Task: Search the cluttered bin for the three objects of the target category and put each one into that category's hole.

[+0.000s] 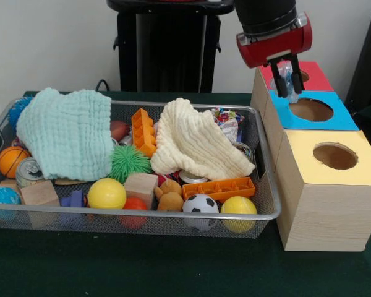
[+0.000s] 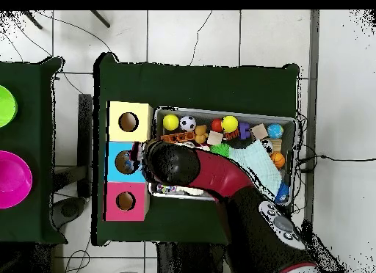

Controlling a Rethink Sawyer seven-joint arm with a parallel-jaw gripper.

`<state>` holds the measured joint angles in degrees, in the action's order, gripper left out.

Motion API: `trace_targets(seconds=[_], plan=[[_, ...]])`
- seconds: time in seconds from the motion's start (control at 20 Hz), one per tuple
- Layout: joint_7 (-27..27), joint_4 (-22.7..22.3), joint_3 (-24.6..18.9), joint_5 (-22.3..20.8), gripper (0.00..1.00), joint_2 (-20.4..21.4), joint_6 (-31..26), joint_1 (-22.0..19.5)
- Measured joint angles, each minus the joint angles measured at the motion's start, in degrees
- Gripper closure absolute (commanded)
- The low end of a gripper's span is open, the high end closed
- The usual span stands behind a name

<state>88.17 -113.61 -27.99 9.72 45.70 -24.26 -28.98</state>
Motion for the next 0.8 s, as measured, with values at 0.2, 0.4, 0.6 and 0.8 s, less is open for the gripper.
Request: trace_targets(seconds=[0.2,0.4,0.6,0.8], plan=[[0.0,-1.72,0.0,1.96,1.0,2.29,-0.37,-0.01],[0.0,-2.63,0.04,3.12,1.0,3.91,-0.98,0.01],[0.0,-2.63,0.37,3.84,1.0,4.43,-1.31,0.31],[0.0,-2.53,0.98,4.35,1.0,3.53,-1.31,1.28]])
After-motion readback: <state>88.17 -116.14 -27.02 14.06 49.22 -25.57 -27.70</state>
